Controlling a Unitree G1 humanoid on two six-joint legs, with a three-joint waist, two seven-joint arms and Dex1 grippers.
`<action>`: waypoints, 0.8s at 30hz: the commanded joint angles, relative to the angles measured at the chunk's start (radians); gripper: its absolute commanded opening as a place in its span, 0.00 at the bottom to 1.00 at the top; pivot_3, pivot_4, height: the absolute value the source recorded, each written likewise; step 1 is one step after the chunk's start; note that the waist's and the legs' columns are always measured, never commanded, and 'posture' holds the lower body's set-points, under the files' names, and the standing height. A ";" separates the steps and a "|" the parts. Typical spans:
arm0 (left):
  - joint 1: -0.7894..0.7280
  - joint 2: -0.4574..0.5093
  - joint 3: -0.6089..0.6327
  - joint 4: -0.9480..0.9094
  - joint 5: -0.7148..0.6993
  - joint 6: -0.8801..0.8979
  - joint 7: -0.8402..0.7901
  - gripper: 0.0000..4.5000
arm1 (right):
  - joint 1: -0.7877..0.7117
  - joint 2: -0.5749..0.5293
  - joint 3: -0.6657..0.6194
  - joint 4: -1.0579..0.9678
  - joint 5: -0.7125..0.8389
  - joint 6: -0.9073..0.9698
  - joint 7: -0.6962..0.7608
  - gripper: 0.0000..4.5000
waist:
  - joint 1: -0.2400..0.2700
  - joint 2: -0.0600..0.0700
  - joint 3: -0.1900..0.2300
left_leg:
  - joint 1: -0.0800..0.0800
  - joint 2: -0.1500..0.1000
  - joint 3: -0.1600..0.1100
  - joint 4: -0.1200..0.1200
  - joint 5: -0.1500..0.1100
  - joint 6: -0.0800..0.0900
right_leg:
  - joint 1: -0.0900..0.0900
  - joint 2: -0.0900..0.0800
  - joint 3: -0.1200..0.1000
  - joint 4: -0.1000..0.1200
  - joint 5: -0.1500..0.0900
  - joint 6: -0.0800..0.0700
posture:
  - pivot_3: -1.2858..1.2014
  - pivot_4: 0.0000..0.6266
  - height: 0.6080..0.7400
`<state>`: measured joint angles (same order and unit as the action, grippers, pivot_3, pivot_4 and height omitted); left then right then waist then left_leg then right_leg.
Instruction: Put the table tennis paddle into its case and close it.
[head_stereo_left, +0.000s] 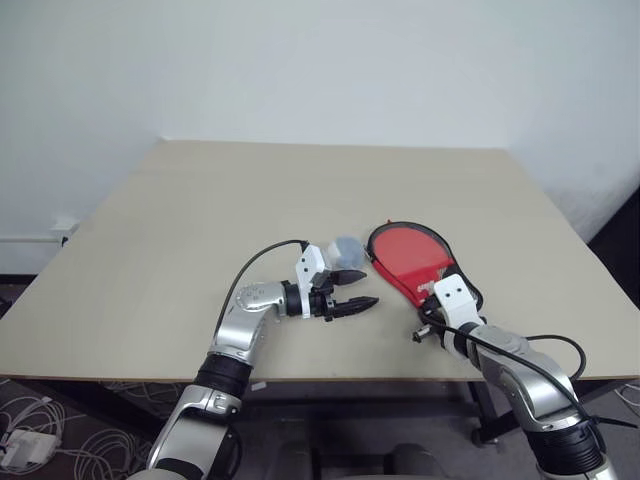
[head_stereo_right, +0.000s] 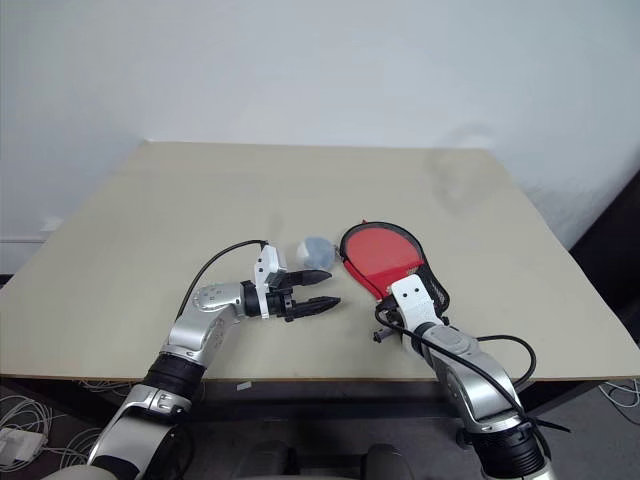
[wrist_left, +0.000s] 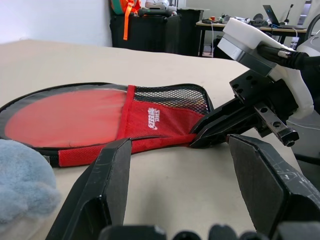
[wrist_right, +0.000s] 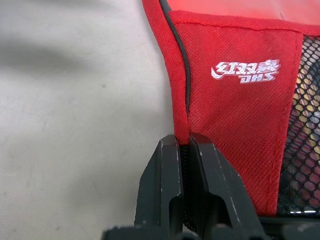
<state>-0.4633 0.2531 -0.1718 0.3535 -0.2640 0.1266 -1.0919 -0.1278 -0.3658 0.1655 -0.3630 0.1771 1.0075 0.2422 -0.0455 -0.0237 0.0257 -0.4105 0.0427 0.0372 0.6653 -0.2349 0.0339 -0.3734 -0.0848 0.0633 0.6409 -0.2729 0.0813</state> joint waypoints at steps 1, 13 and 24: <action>-0.020 -0.001 0.001 -0.014 0.005 -0.022 0.002 0.71 | 0.018 -0.004 -0.016 0.094 -0.028 0.058 -0.027 0.01 | 0.000 -0.001 -0.001 | 0.000 0.000 0.000 0.000 0.000 0.000 | 0.000 0.000 0.000 0.000 0.000 0.000 | 0.52 0.00 0.91; -0.028 -0.006 0.006 -0.008 0.004 -0.019 -0.002 0.71 | 0.042 0.140 -0.225 -0.206 0.183 0.326 0.020 0.01 | 0.001 0.001 0.000 | -0.004 0.000 0.000 -0.004 0.000 0.000 | -0.002 0.000 0.000 0.000 0.000 0.000 | 0.52 0.00 0.91; -0.030 -0.017 -0.003 0.008 0.006 -0.022 -0.014 0.71 | 0.111 0.288 -0.313 -0.468 0.321 0.579 0.064 0.01 | -0.002 0.003 0.002 | -0.003 0.001 0.000 -0.005 0.000 -0.001 | -0.003 0.000 -0.001 0.000 0.000 0.000 | 0.52 0.00 0.91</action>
<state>-0.4639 0.2404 -0.1752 0.3689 -0.2507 0.1225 -1.0965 0.0028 -0.0964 -0.1383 -0.7775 0.4434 1.5525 0.2703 -0.0474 -0.0202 0.0273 -0.4139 0.0434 0.0373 0.6606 -0.2353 0.0333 -0.3766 -0.0843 0.0628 0.6411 -0.2729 0.0817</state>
